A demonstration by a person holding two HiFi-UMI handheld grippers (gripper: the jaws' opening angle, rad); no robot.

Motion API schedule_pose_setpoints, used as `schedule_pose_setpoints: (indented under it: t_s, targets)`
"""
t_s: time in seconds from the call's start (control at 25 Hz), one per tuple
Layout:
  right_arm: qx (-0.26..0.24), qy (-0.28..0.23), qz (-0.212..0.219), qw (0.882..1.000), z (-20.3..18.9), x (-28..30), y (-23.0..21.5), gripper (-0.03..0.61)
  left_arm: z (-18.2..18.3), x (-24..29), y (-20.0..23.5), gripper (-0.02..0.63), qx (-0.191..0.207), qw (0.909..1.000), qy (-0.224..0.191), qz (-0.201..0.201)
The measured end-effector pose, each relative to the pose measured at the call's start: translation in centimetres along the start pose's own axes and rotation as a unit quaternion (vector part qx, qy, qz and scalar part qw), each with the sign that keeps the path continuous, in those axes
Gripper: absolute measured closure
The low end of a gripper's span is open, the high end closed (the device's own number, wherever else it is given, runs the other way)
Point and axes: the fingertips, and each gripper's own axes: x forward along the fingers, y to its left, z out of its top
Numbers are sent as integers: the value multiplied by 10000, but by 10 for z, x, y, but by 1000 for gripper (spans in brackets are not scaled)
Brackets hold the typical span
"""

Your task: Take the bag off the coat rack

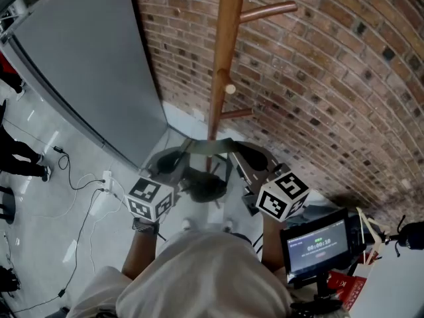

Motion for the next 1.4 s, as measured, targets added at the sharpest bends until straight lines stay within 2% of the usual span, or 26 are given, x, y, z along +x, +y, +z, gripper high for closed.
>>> schedule_pose_setpoints:
  t_s: [0.36, 0.6, 0.84, 1.4]
  targets:
    - [36, -213, -108, 9997, 16, -7, -1, 571, 21, -2, -4, 589, 144, 9996, -247, -34]
    - [211, -440, -18, 9988, 27, -11, 3, 571, 37, -7, -8, 589, 192, 9989, -429, -93]
    - [101, -606, 42, 9981, 43, -16, 8, 571, 54, -11, -13, 588, 250, 9977, -610, -176]
    - [-165, -444, -32, 9989, 36, -15, 8, 571, 59, -16, -14, 586, 279, 9975, -627, -186]
